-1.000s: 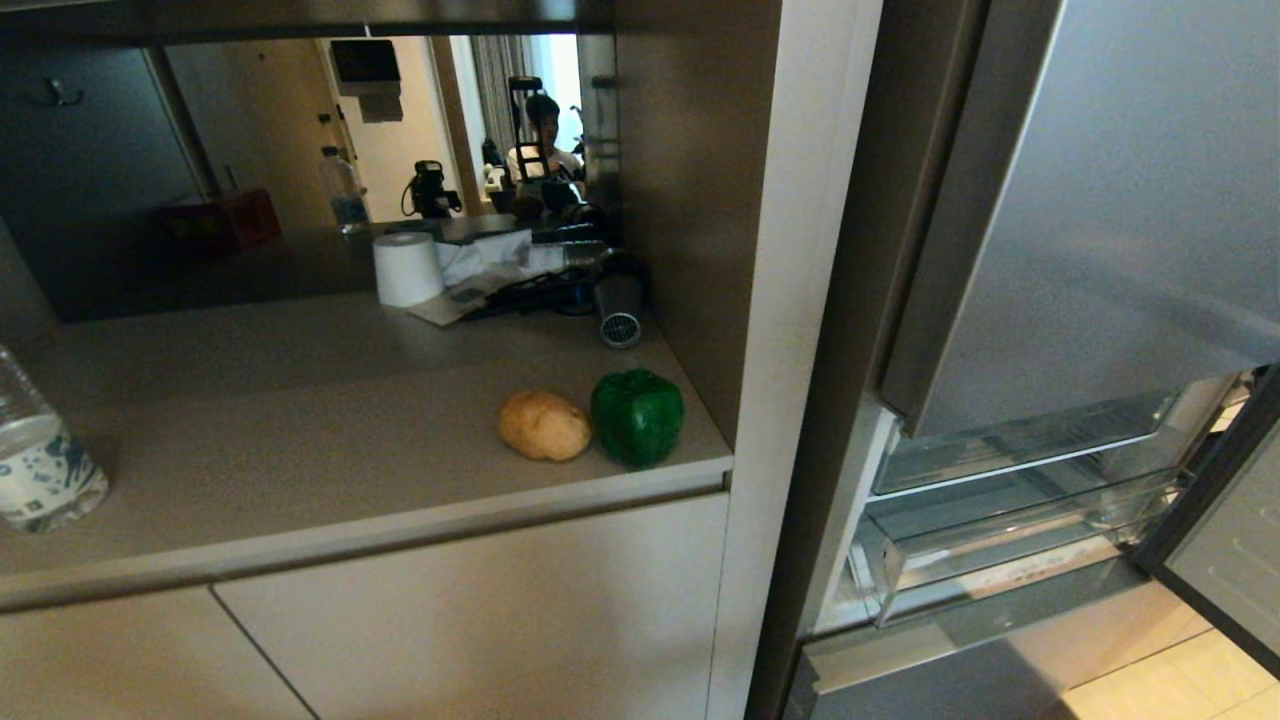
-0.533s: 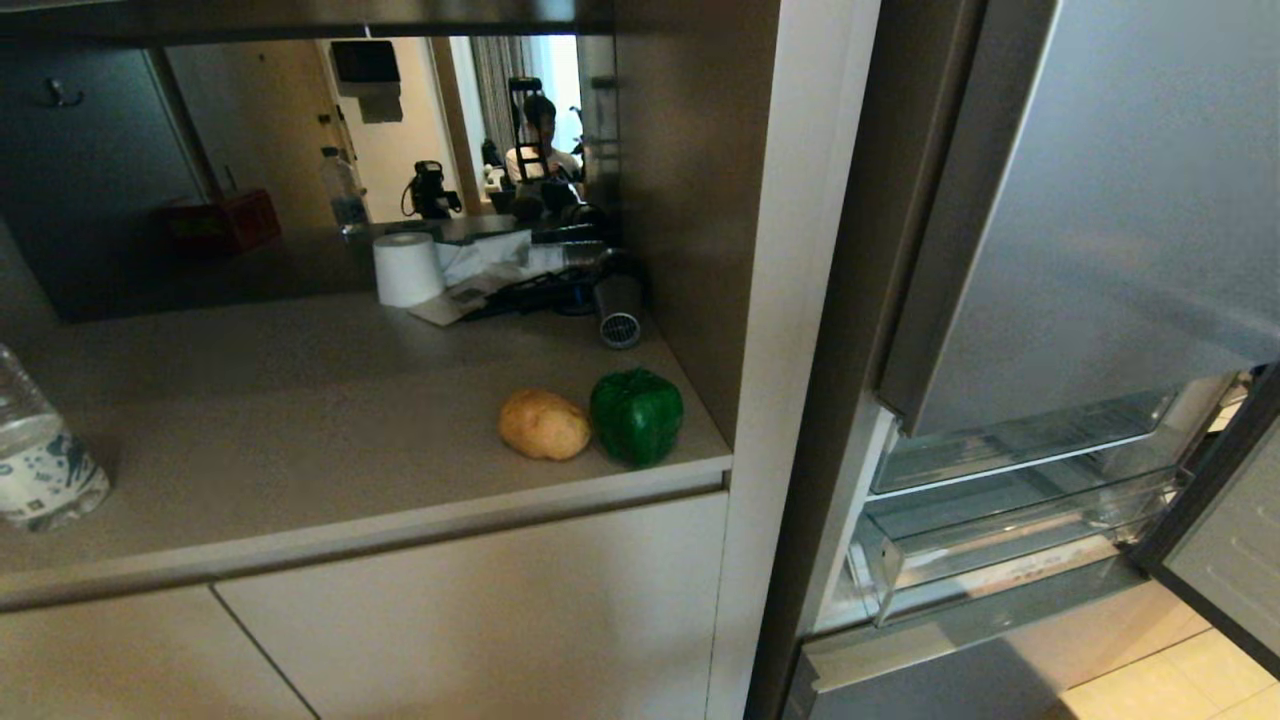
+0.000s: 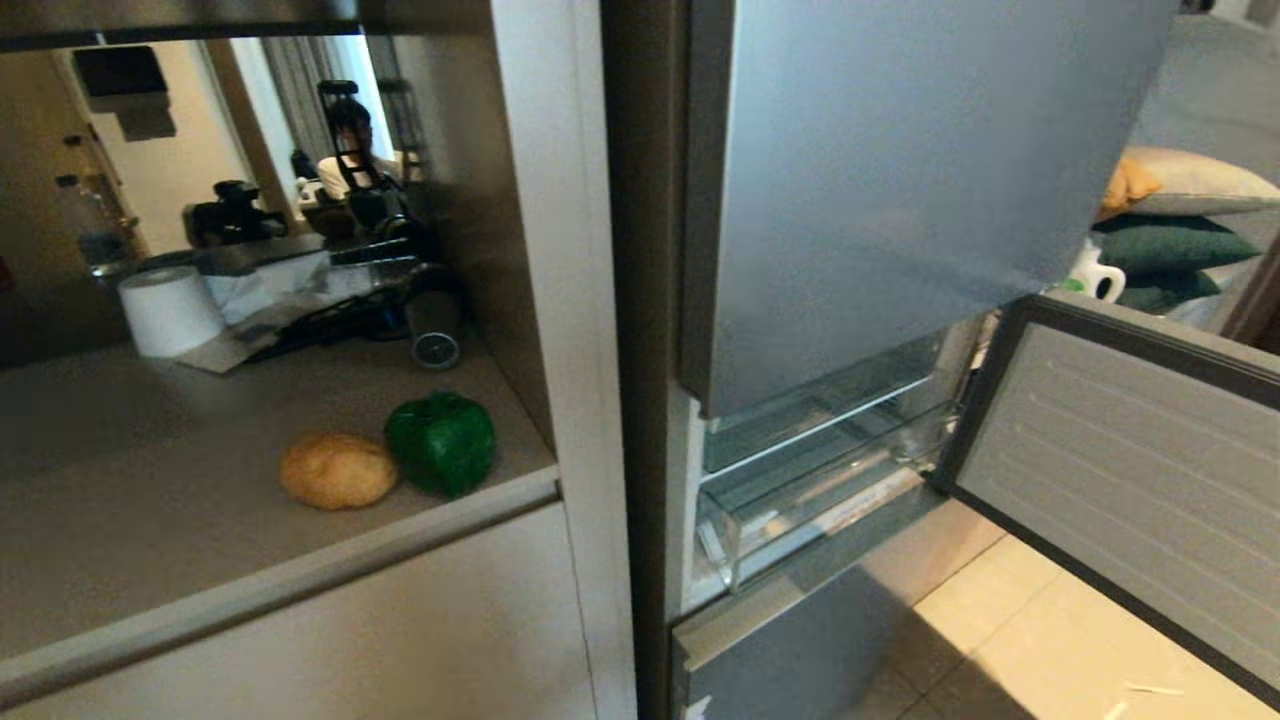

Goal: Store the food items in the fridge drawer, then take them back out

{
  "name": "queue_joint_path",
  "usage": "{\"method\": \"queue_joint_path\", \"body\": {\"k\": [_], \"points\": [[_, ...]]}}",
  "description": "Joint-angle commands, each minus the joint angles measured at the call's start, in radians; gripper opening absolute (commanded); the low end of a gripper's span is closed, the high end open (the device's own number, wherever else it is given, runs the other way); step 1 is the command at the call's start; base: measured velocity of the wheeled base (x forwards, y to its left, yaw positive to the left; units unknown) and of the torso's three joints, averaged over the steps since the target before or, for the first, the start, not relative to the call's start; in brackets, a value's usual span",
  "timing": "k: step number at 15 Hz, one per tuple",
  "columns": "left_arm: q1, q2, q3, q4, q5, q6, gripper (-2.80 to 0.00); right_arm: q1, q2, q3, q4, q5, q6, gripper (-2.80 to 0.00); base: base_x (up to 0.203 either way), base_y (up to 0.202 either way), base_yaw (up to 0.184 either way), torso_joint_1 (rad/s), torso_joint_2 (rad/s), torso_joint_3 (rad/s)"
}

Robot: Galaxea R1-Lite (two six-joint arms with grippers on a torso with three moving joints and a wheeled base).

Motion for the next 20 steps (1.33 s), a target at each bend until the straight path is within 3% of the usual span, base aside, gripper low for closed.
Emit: {"method": "queue_joint_path", "body": {"k": [1, 10, 13, 17, 20], "points": [[0.000, 0.000, 0.000, 0.001, 0.000, 0.000, -2.80, -0.005, 0.013, 0.001, -0.006, 0.004, 0.002, -2.80, 0.000, 0.006, -0.181, 0.003, 0.00, 0.002], [0.000, 0.000, 0.000, 0.001, 0.000, 0.000, -2.80, -0.043, 0.181, -0.045, -0.016, 0.002, 0.006, -2.80, -0.001, 0.007, -0.169, 0.003, 0.00, 0.005], [0.000, 0.000, 0.000, 0.001, 0.000, 0.000, -2.80, -0.057, 0.333, -0.169, -0.018, 0.002, 0.022, -2.80, -0.001, 0.001, -0.027, -0.001, 0.00, 0.001], [0.000, 0.000, 0.000, 0.001, 0.000, 0.000, -2.80, -0.136, 0.580, -0.395, -0.017, 0.007, 0.033, -2.80, 0.000, 0.000, 0.000, 0.000, 0.00, 0.000], [0.000, 0.000, 0.000, 0.001, 0.000, 0.000, -2.80, -0.166, 0.731, -0.521, -0.029, 0.095, 0.025, -2.80, 0.000, 0.000, 0.000, 0.000, 0.00, 0.000]]}}
